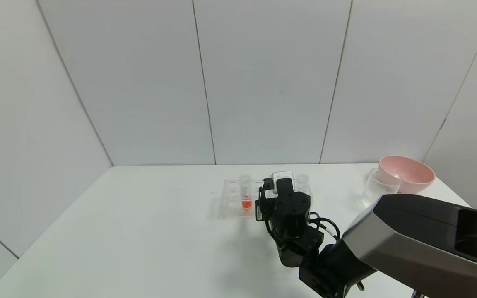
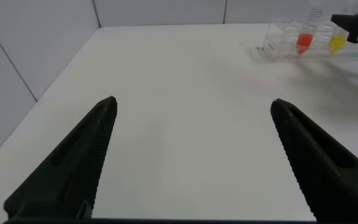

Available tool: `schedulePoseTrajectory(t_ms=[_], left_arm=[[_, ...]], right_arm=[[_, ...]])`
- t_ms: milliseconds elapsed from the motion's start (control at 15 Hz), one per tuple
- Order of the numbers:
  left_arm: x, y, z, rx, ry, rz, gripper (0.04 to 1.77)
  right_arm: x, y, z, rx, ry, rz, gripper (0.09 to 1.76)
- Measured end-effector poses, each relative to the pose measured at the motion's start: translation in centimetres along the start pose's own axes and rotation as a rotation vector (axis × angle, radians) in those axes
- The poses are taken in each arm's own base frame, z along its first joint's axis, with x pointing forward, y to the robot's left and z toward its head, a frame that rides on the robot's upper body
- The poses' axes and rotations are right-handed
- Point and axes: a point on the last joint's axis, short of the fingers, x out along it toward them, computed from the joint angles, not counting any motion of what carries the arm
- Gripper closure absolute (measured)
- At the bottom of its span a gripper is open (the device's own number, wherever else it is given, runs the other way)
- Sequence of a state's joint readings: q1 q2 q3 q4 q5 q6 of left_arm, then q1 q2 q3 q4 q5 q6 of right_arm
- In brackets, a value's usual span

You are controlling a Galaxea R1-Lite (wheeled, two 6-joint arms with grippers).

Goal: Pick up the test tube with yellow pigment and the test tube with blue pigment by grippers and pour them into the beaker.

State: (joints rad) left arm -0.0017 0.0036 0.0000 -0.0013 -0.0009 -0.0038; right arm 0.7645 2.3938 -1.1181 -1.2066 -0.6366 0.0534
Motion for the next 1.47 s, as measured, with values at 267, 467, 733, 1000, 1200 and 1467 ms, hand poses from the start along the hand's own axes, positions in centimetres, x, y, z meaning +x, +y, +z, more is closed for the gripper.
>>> schedulePoseTrajectory(t_ms=[267, 467, 733, 1000, 1200, 1467], left_arm=[[0.0, 0.0, 0.0, 0.0, 0.0, 0.0, 0.05], [0.0, 0.0, 0.0, 0.0, 0.0, 0.0, 0.05], [0.0, 0.0, 0.0, 0.0, 0.0, 0.0, 0.05], [0.0, 0.0, 0.0, 0.0, 0.0, 0.0, 0.05], [0.0, 0.0, 0.0, 0.0, 0.0, 0.0, 0.05], [0.0, 0.0, 0.0, 0.0, 0.0, 0.001, 0.05]], right_arm=[[0.0, 0.0, 0.0, -0.002, 0.002, -0.001, 1.36], [0.0, -0.2, 0.3, 0.002, -0.003, -0.003, 1.36], [-0.7, -0.2, 2.6, 0.012, -0.042, 0.005, 1.36], [-2.0, 0.0, 5.9, 0.009, -0.088, 0.025, 1.36], [-2.6, 0.0, 7.1, 0.018, -0.102, 0.032, 1.36], [-2.8, -0.1, 7.5, 0.018, -0.107, 0.043, 1.36]])
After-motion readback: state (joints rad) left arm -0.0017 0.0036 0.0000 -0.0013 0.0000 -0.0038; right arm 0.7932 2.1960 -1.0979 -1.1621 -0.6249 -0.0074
